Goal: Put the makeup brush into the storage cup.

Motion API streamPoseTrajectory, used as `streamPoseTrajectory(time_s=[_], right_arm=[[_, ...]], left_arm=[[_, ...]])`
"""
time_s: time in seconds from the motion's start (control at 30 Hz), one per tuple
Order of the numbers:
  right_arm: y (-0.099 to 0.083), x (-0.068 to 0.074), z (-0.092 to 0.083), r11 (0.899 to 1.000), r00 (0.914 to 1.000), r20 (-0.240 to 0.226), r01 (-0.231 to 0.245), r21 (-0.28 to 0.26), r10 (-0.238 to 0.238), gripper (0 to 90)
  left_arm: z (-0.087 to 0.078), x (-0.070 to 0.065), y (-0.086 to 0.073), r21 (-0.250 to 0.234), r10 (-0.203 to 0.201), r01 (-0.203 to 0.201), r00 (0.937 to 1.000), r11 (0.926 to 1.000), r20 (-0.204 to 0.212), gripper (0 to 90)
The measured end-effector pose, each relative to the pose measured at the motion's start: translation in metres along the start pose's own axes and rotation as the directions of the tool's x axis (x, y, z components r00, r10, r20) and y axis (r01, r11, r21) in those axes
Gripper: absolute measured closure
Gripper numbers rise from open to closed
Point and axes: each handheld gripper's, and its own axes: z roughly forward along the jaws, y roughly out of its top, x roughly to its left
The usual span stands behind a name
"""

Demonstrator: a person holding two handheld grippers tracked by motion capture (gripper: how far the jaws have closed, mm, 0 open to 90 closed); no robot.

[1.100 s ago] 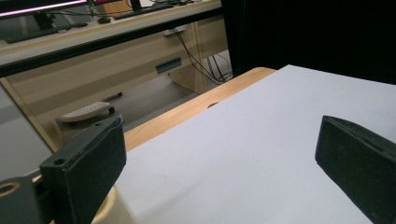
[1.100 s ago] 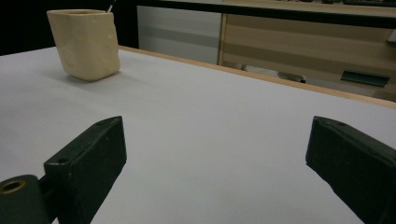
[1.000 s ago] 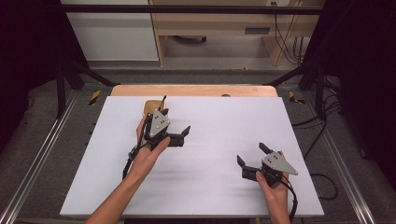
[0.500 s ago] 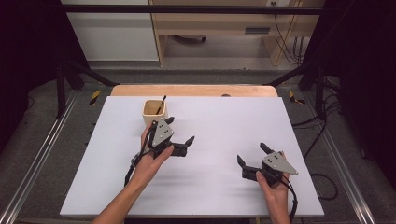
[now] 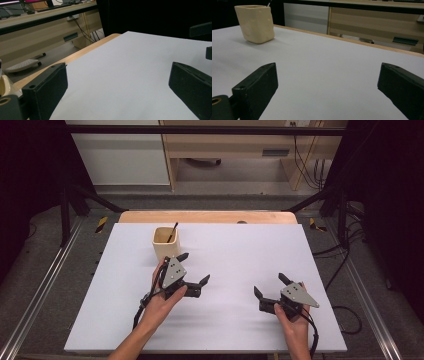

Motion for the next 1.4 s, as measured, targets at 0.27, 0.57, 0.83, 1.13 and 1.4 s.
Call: streamPoseTrajectory(time_s=[0.27, 0.57, 0.83, 1.13, 1.4], right_arm=[[0.000, -0.001, -0.001, 1.000, 1.0000, -0.001, 0.001, -0.002, -0.001, 3.5], [0.000, 0.000, -0.001, 1.000, 1.0000, 0.001, 0.000, -0.003, 0.000, 3.4], [0.000, 0.000, 0.000, 1.000, 1.0000, 0.000, 0.000, -0.002, 0.000, 3.4], [0.000, 0.001, 0.000, 1.000, 1.0000, -0.002, -0.003, 0.005, 0.003, 3.5], [0.007, 0.007, 0.000, 0.999, 0.9994, -0.015, -0.031, -0.020, 0.031, 3.5]], left_arm=[[-0.009, -0.002, -0.004, -0.017, -0.002, 0.002, 1.0000, 0.9999, -0.006, 2.0], [-0.019, 0.002, -0.008, -0.033, -0.004, 0.004, 1.0000, 0.9995, -0.006, 1.9], [-0.034, 0.012, -0.006, -0.057, 0.002, -0.003, 0.9999, 0.9984, -0.015, 2.0], [-0.054, 0.027, -0.006, -0.083, -0.017, 0.013, 0.9990, 0.9965, -0.041, 2.0], [-0.073, 0.037, -0.010, -0.104, -0.008, 0.002, 0.9979, 0.9946, -0.064, 2.2]])
